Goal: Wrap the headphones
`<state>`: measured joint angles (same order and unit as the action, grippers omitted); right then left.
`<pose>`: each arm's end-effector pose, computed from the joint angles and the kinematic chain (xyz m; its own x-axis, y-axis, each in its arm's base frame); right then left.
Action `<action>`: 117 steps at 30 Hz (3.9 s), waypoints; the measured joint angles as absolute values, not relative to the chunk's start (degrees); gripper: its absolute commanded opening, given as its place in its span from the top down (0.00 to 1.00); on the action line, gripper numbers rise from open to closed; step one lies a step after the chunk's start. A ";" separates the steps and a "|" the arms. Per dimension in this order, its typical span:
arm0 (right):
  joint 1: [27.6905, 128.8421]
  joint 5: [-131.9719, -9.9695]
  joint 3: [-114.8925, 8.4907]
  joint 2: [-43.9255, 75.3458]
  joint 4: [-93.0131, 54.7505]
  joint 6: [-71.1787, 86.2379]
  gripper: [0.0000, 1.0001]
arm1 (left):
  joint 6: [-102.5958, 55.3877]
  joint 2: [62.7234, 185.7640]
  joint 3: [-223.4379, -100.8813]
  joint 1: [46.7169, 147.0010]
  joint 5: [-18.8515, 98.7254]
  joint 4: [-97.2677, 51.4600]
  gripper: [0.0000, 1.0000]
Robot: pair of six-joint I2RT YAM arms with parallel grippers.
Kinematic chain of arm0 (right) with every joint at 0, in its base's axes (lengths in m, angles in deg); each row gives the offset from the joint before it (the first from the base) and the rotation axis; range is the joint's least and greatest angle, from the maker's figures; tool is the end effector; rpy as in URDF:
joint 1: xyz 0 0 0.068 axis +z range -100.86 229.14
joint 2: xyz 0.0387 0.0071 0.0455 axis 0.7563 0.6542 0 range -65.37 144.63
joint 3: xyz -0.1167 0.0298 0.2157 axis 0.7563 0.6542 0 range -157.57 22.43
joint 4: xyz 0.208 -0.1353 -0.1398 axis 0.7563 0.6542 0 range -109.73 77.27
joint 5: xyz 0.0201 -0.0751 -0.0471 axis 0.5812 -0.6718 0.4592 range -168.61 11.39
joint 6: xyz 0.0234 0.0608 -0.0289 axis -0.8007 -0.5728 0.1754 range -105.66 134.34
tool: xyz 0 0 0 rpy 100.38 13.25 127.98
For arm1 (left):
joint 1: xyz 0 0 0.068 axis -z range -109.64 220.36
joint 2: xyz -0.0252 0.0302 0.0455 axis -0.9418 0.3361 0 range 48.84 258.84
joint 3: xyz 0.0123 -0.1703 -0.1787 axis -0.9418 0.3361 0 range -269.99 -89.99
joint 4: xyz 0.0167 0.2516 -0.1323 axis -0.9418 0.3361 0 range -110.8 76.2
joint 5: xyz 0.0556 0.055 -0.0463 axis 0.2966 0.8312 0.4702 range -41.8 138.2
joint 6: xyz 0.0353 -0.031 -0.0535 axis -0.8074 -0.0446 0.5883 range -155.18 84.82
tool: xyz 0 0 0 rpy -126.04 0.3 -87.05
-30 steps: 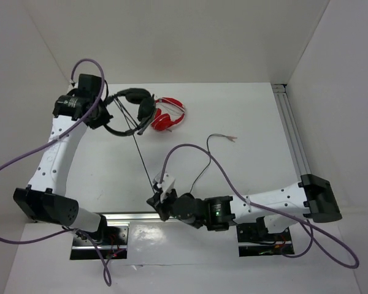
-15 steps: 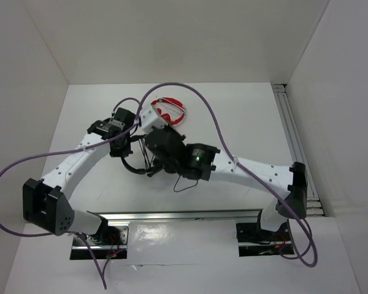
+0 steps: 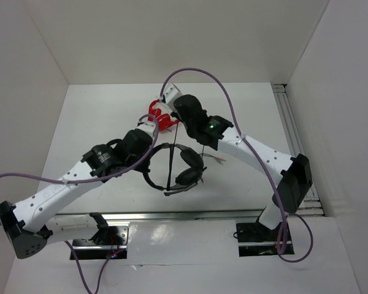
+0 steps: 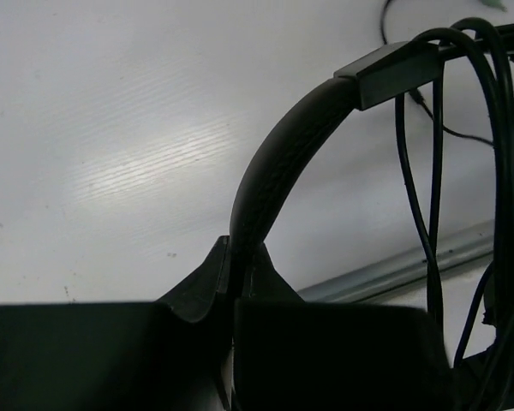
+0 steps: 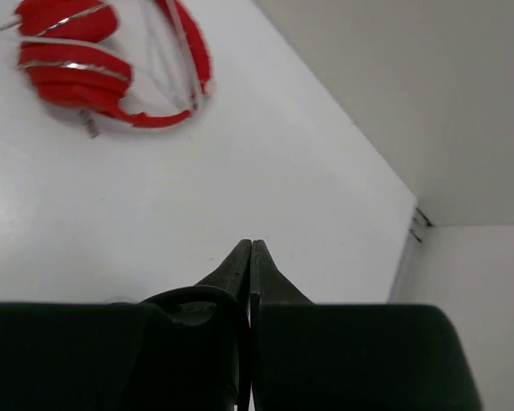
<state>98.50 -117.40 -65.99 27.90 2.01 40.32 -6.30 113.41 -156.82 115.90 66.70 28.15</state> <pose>0.2977 0.2905 0.3339 -0.1626 -0.7139 -0.6811 -0.3314 0.6897 -0.6438 0.2053 -0.1826 0.3042 -0.6996 0.0588 -0.7121 0.2129 0.9685 -0.1291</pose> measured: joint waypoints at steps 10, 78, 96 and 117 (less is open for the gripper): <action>88.86 -79.58 -56.90 25.11 -3.02 30.73 0.72 | -8.14 111.45 -178.89 122.48 61.21 42.20 1.00; 121.23 -134.73 -64.57 16.25 13.38 20.89 1.00 | -2.43 130.24 -160.95 99.77 72.43 36.17 1.00; 93.69 -92.65 -52.77 10.99 5.79 33.22 0.99 | -1.95 115.75 -172.31 128.86 69.34 38.18 1.00; 93.13 -50.58 -27.02 24.45 -50.73 1.28 0.67 | -1.99 111.23 -195.37 131.00 63.33 55.93 1.00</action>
